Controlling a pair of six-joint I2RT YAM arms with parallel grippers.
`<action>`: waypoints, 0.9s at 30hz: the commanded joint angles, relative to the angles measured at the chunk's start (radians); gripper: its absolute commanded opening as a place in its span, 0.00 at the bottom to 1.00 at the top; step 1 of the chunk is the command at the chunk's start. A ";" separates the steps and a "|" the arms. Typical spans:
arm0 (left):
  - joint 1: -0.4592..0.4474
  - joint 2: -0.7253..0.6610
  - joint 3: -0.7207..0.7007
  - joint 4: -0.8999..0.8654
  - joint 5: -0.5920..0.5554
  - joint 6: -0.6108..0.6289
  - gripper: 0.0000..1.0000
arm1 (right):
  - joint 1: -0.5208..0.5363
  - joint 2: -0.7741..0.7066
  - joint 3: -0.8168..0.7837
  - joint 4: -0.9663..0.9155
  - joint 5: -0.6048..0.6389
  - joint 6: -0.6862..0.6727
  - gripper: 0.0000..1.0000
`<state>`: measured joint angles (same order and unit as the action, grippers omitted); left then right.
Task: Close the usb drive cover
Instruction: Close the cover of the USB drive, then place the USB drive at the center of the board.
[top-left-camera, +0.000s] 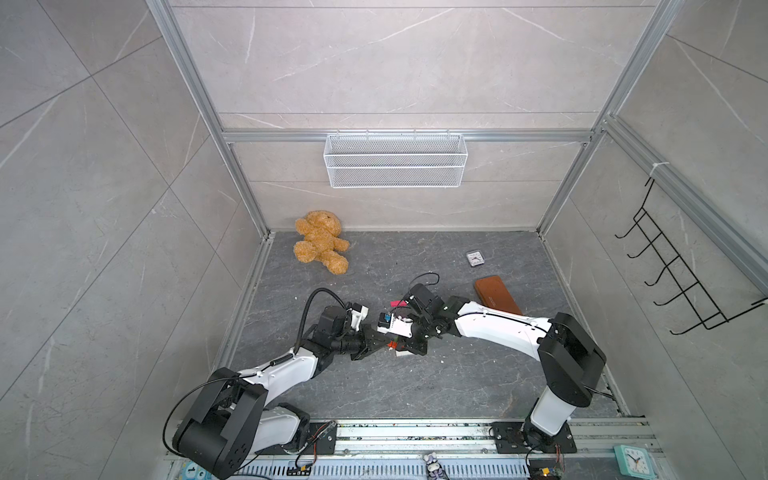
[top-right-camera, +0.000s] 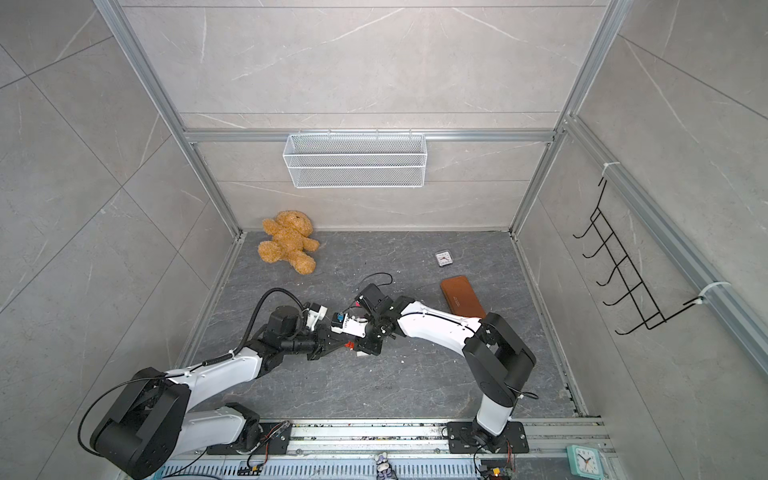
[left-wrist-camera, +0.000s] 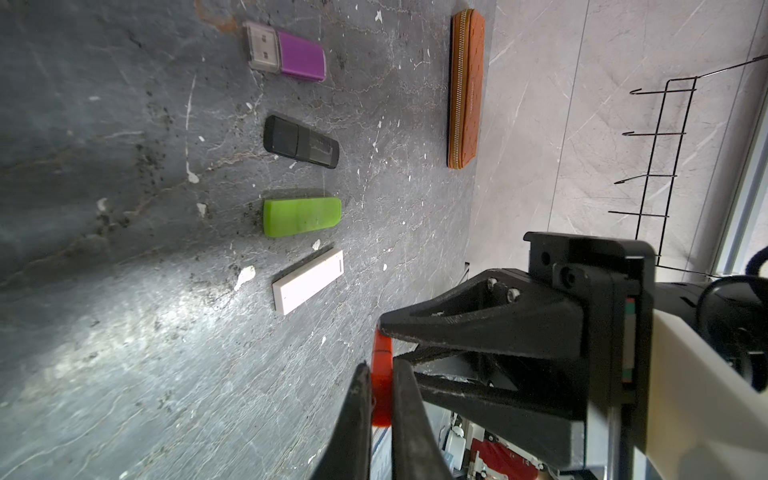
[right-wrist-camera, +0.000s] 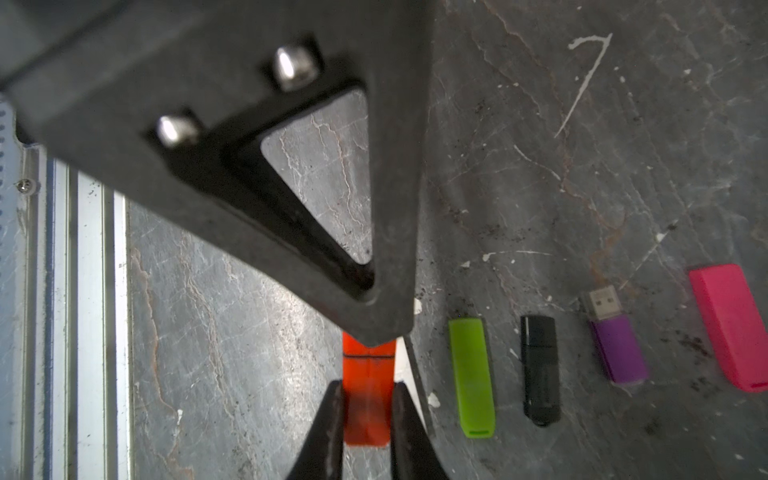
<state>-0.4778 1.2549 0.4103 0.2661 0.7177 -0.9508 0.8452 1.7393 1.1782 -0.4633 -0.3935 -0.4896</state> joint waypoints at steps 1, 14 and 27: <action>-0.039 -0.021 0.035 -0.068 0.037 0.046 0.20 | 0.030 -0.027 0.021 0.213 -0.091 0.024 0.15; -0.018 -0.234 0.037 -0.294 -0.089 0.120 0.39 | 0.029 -0.068 -0.112 0.118 0.047 0.010 0.16; 0.107 -0.425 0.029 -0.498 -0.205 0.151 0.39 | 0.035 -0.064 -0.106 -0.101 0.163 -0.133 0.17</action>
<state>-0.3969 0.8665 0.4221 -0.1532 0.5655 -0.8291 0.8722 1.6989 1.0798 -0.4877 -0.2558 -0.5762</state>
